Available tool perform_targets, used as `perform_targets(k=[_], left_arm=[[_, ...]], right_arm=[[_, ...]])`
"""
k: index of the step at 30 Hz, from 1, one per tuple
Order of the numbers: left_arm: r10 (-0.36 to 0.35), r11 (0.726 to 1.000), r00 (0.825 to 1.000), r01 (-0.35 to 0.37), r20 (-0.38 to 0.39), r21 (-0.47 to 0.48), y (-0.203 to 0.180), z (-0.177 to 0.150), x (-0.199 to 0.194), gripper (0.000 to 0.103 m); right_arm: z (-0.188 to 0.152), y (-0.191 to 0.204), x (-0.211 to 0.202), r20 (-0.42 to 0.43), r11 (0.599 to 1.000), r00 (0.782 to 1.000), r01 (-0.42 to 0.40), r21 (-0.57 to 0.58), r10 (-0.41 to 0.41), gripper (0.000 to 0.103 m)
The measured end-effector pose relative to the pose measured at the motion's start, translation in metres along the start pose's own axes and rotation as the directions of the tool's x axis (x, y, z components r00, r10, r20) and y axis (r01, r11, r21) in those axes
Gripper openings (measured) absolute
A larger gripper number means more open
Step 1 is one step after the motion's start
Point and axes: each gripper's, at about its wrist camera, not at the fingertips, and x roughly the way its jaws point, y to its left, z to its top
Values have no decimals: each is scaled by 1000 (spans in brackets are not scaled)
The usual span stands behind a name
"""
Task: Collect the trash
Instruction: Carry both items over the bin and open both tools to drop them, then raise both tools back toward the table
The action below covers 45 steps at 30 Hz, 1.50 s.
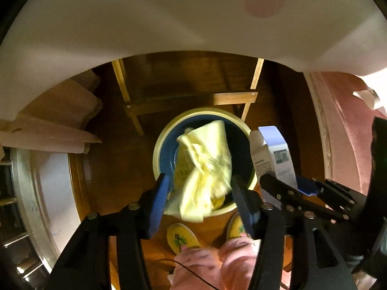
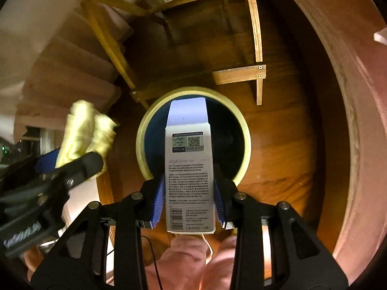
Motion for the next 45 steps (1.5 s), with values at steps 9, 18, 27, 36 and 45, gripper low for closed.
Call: perform_targets(k=[9, 18, 27, 36, 45], left_arm=[[26, 998, 998, -23, 60, -58, 23, 2, -9, 89], [34, 998, 996, -29, 88, -52, 16, -16, -78, 89], [-7, 1000, 985, 2, 174, 30, -7, -23, -199, 89], [-22, 999, 962, 11, 272, 42, -8, -23, -315, 89], [-71, 994, 943, 41, 325, 100, -16, -9, -396, 85]], right_arm=[[21, 2, -2, 54, 1000, 999, -6, 15, 5, 63], [12, 23, -61, 80, 1000, 997, 5, 16, -6, 63], [-3, 45, -166, 98, 1000, 995, 14, -7, -14, 63], [-11, 66, -267, 172, 1000, 985, 25, -7, -24, 63], [-4, 102, -353, 286, 998, 957, 56, -37, -43, 63]])
